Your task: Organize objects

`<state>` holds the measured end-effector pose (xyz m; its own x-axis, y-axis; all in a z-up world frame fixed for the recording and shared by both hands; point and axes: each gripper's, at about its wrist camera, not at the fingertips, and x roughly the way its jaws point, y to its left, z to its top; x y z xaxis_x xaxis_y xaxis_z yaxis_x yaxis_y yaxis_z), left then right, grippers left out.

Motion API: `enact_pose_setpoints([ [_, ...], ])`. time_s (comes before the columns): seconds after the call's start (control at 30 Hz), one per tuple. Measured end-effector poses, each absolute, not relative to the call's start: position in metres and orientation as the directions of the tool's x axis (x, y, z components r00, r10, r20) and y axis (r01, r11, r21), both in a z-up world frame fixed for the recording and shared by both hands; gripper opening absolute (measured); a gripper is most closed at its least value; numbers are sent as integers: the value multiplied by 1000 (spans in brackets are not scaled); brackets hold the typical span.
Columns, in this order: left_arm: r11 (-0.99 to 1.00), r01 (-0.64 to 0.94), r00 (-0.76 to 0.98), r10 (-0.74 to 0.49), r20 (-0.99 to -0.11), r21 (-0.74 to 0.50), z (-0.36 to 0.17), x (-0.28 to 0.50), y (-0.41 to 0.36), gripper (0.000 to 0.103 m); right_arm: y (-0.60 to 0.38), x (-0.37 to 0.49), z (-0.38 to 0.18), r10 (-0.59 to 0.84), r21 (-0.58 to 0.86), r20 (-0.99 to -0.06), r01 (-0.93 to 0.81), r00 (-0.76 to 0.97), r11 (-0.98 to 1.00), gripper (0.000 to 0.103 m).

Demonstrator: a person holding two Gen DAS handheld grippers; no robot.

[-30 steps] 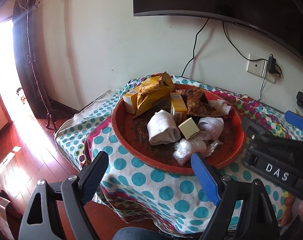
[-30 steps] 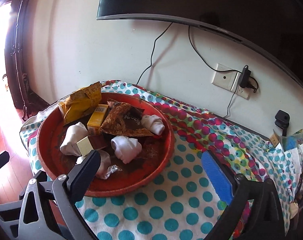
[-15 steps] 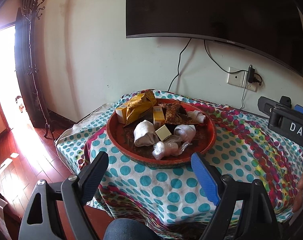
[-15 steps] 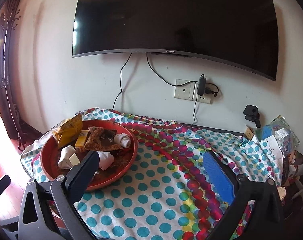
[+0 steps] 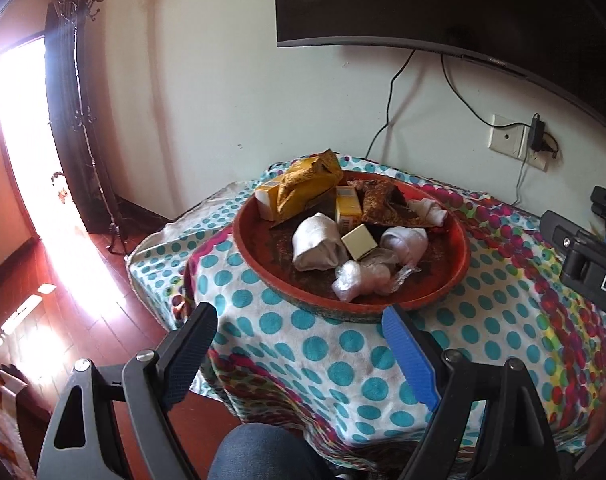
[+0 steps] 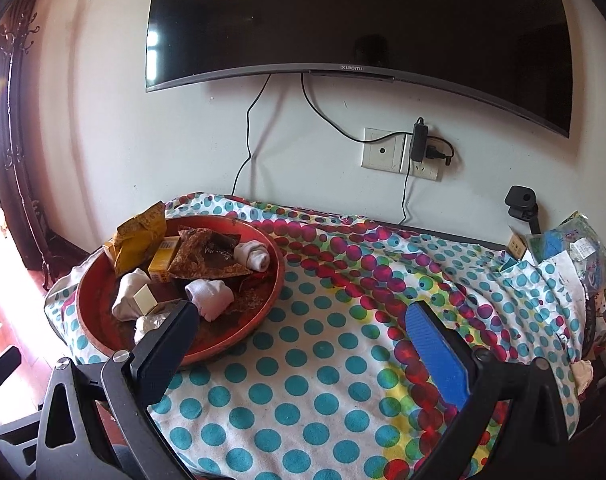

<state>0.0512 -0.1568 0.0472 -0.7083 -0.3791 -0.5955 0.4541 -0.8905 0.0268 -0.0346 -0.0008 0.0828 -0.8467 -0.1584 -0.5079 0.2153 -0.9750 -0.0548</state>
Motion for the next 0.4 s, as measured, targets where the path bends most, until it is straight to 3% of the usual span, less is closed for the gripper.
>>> enact_pose_setpoints([
  [0.2, -892, 441, -750, -308, -586, -96, 48, 59, -166, 87, -4, -34, 82, -158, -66, -508, 221, -847, -973, 103],
  [0.4, -886, 449, -759, -308, -574, -119, 50, 60, -168, 88, -4, -31, 85, -157, -72, -503, 221, -850, -973, 103],
])
